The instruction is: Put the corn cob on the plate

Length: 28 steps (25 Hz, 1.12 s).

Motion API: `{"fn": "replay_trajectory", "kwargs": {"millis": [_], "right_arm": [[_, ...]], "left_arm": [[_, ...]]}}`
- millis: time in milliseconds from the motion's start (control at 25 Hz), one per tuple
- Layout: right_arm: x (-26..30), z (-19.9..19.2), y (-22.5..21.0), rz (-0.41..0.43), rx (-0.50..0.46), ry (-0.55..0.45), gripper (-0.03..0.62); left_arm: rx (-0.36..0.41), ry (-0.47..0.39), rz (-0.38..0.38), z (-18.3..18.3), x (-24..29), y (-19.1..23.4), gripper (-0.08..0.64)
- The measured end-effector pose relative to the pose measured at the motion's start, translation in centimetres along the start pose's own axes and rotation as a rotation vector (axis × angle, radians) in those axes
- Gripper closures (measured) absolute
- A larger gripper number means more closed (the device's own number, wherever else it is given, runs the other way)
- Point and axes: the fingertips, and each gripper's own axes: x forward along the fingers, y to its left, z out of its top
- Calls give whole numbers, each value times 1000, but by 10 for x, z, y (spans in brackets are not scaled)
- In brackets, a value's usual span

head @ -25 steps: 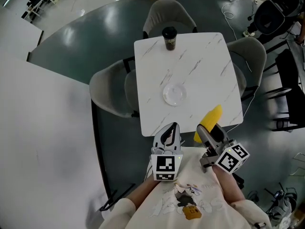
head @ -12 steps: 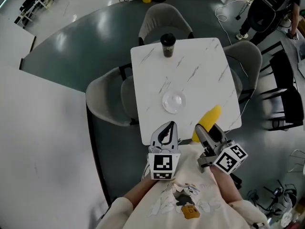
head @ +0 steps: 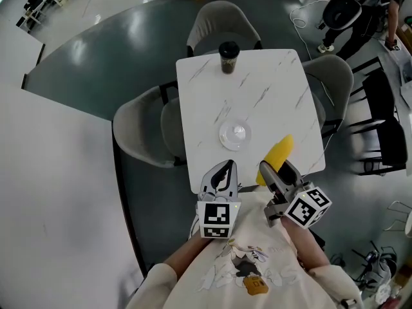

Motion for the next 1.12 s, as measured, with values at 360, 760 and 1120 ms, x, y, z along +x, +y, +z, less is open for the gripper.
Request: {"fn": "replay_trajectory", "kwargs": {"millis": [360, 760, 1120], "right_arm": [[22, -9, -7, -18, -35, 76, 348], [59, -33, -35, -39, -79, 224, 348], [82, -56, -67, -65, -116, 321, 348]], "left_arm": [[1, 18, -16, -7, 12, 8, 551], [-12, 123, 11, -36, 44, 46, 551], [-56, 176, 13, -72, 68, 63, 551]]}}
